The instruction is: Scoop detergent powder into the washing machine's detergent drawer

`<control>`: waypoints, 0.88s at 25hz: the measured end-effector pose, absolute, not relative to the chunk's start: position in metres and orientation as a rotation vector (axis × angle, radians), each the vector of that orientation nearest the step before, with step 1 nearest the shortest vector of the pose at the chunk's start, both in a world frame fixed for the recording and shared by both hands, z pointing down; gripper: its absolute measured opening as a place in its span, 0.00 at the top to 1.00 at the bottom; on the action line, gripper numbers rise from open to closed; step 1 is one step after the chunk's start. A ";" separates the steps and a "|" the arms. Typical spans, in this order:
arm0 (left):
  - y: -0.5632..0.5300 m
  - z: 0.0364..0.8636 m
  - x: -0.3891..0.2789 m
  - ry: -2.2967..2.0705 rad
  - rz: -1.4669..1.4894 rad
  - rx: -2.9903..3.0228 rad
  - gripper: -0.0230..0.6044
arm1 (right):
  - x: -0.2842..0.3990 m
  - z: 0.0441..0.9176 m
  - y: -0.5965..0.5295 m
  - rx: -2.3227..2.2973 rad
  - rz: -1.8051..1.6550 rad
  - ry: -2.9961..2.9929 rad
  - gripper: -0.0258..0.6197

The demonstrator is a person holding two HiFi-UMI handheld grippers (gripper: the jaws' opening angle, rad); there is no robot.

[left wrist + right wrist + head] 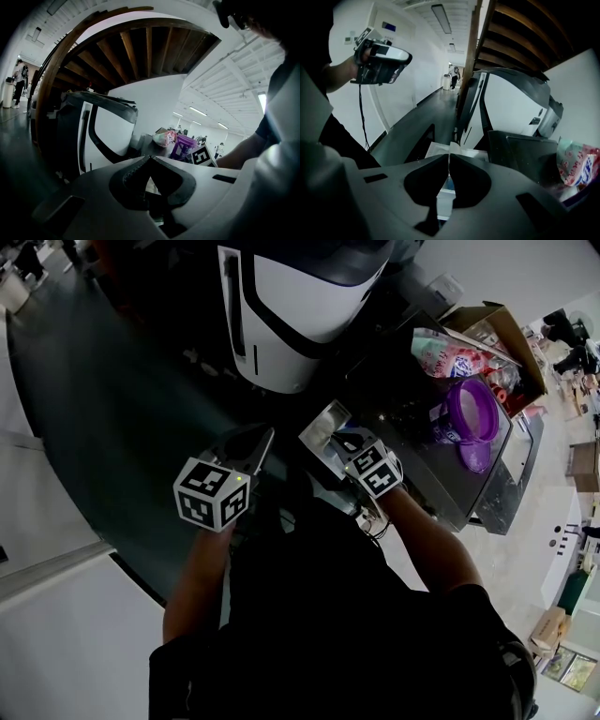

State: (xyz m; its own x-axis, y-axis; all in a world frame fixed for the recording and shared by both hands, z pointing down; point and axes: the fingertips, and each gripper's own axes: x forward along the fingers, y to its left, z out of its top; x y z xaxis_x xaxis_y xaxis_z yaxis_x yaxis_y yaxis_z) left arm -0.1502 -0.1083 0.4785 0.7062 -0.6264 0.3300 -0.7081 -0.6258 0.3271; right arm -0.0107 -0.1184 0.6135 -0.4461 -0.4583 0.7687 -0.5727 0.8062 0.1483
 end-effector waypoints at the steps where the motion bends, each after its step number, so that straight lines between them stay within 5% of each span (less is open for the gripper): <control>1: -0.107 0.479 -0.151 -1.029 0.256 2.479 0.95 | -0.011 0.614 -0.118 0.751 0.143 -2.107 0.93; 22: -0.105 0.477 -0.160 -1.041 0.256 2.473 0.95 | 0.009 0.617 -0.137 0.740 -0.080 -1.930 0.93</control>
State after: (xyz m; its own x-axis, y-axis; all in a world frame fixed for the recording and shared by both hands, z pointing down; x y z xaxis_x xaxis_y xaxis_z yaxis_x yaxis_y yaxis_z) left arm -0.1601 -0.1053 0.4770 0.6990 -0.6332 0.3324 -0.7151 -0.6182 0.3264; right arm 0.0092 -0.1366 0.6172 -0.2883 -0.5275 0.7991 -0.4593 0.8085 0.3680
